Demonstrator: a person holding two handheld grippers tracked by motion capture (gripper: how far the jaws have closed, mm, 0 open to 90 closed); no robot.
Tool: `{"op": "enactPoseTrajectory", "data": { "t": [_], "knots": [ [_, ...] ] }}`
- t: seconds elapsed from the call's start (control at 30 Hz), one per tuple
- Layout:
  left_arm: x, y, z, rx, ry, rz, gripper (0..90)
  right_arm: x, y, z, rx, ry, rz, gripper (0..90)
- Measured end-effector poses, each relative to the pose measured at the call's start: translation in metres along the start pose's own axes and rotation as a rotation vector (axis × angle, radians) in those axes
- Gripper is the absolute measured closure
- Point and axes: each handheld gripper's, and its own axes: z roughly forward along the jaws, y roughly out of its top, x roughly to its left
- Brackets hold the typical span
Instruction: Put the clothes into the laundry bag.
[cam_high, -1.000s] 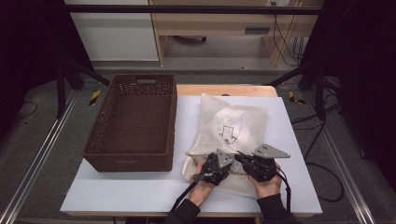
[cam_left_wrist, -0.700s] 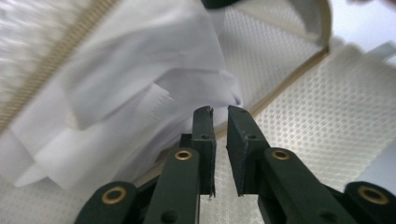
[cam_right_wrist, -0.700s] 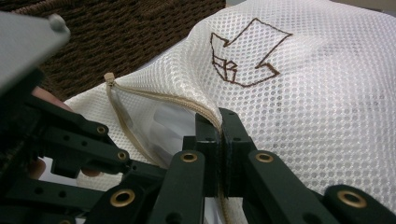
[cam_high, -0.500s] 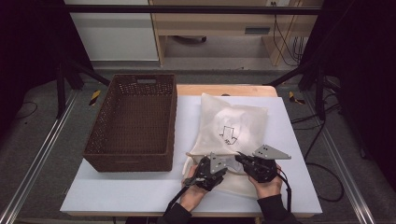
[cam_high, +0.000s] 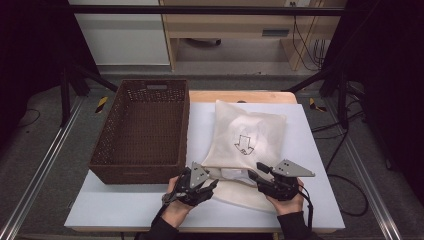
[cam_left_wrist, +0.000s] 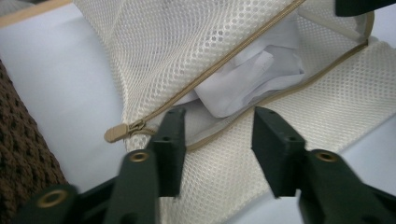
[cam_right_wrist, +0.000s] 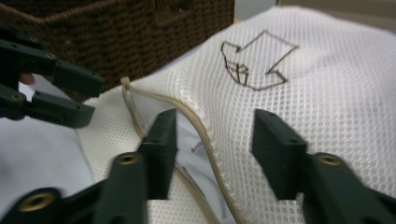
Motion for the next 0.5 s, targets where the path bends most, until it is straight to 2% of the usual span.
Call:
{"op": "enactPoseTrajectory", "data": {
  "t": [0.03,0.13,0.2,0.3,0.33,0.43,0.5],
  "knots": [
    [0.001,0.000,-0.001,-0.001,-0.003,-0.004,51.8,0.000,0.000,0.000,0.000,0.000,0.000,47.2],
    [0.004,-0.005,-0.008,-0.016,0.009,0.000,42.9,0.001,0.002,-0.008,-0.055,-0.005,-0.001,34.8],
    [0.008,-0.015,-0.016,-0.018,0.003,-0.025,38.6,-0.002,0.004,-0.014,-0.100,-0.032,-0.005,30.0],
    [0.010,-0.020,-0.021,-0.015,0.023,-0.014,35.3,-0.005,0.005,-0.017,-0.114,-0.056,0.000,28.6],
    [0.012,-0.022,-0.023,-0.012,0.024,-0.021,34.5,-0.010,0.005,-0.020,-0.127,-0.080,0.010,27.8],
    [0.019,-0.027,-0.028,-0.012,0.026,-0.041,33.7,-0.015,0.003,-0.023,-0.136,-0.103,0.024,27.9],
    [0.023,-0.029,-0.031,-0.017,0.037,-0.039,32.5,-0.021,0.002,-0.026,-0.143,-0.123,0.043,27.9]
  ]
}}
